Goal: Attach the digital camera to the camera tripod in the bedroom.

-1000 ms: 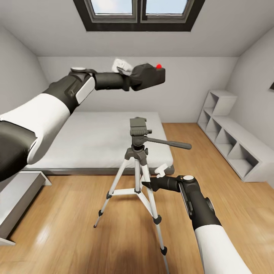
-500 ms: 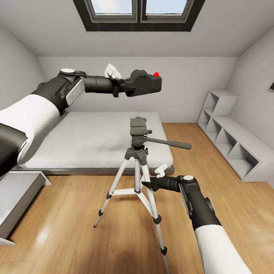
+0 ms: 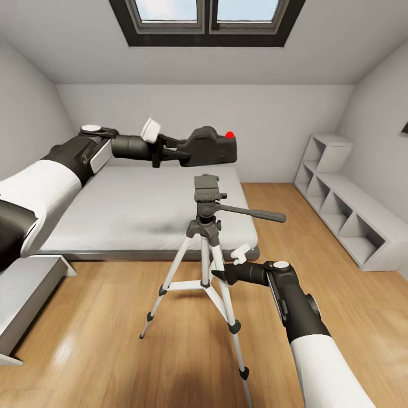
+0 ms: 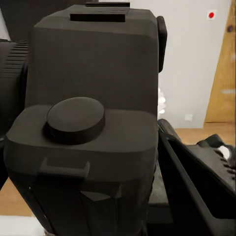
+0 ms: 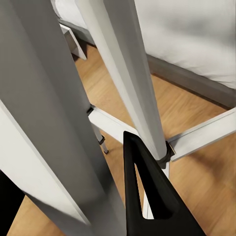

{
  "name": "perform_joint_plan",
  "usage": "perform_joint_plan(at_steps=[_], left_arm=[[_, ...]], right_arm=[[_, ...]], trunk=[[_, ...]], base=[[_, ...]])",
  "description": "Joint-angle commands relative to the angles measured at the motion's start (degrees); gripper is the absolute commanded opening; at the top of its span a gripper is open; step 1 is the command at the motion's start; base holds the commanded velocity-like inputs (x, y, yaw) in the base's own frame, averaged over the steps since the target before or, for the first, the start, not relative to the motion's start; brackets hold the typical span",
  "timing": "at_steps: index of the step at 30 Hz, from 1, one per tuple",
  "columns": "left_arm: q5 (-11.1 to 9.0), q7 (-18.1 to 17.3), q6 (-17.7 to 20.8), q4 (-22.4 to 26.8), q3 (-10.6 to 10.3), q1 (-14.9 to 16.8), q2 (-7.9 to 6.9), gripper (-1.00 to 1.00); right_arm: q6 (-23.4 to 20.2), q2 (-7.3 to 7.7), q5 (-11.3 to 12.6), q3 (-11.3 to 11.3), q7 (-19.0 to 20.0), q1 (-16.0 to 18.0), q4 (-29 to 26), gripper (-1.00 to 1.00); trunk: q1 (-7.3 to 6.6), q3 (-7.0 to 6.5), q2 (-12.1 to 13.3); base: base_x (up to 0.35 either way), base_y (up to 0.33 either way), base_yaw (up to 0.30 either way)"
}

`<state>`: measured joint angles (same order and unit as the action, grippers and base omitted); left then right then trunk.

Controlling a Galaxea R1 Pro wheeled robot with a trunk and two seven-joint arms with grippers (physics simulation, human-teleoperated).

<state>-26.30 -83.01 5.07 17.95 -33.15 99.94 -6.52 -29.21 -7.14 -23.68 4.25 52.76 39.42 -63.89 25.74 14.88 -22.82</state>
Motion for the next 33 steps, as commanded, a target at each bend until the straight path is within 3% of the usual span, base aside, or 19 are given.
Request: perform_joint_plan(at_steps=[1,7,18,23,27,33], left_arm=[[-0.9,-0.6,0.2,0.0,-0.3,-0.1,-0.17,-1.00],[-3.3,-2.6,-1.5,-0.2,-0.4,-0.9,-0.64,-1.00],[-3.4,-2.9,-1.2,0.2,-0.3,-1.0,-0.69,-1.00],[-4.5,-2.9,0.8,1.2,-0.2,-1.0,-0.76,-1.00],[-5.9,-2.6,4.6,4.9,-0.2,-1.0,-1.03,-1.00],[-6.1,-1.5,6.5,9.3,-0.2,-1.0,-3.09,-1.00]], right_arm=[[0.0,-0.04,-2.2,0.2,0.4,0.0,1.1,-1.00],[0.1,0.02,-2.2,0.2,0.4,0.0,1.3,-1.00],[0.1,0.02,-2.2,0.2,0.4,0.0,1.4,-1.00],[0.1,0.02,-2.2,0.2,0.4,0.0,1.4,-1.00],[0.1,0.02,-2.2,0.2,0.4,0.0,1.3,-1.00],[0.1,0.02,-2.2,0.2,0.4,0.0,1.5,-1.00]], trunk=[[0.05,0.13,-0.1],[0.05,0.13,-0.1],[0.05,0.13,-0.1],[0.05,0.13,-0.1],[0.05,0.13,-0.1],[0.05,0.13,-0.1]], base=[[0.000,0.000,0.000],[0.000,0.000,0.000],[0.000,0.000,0.000],[0.000,0.000,0.000],[0.000,0.000,0.000],[0.000,0.000,0.000]])
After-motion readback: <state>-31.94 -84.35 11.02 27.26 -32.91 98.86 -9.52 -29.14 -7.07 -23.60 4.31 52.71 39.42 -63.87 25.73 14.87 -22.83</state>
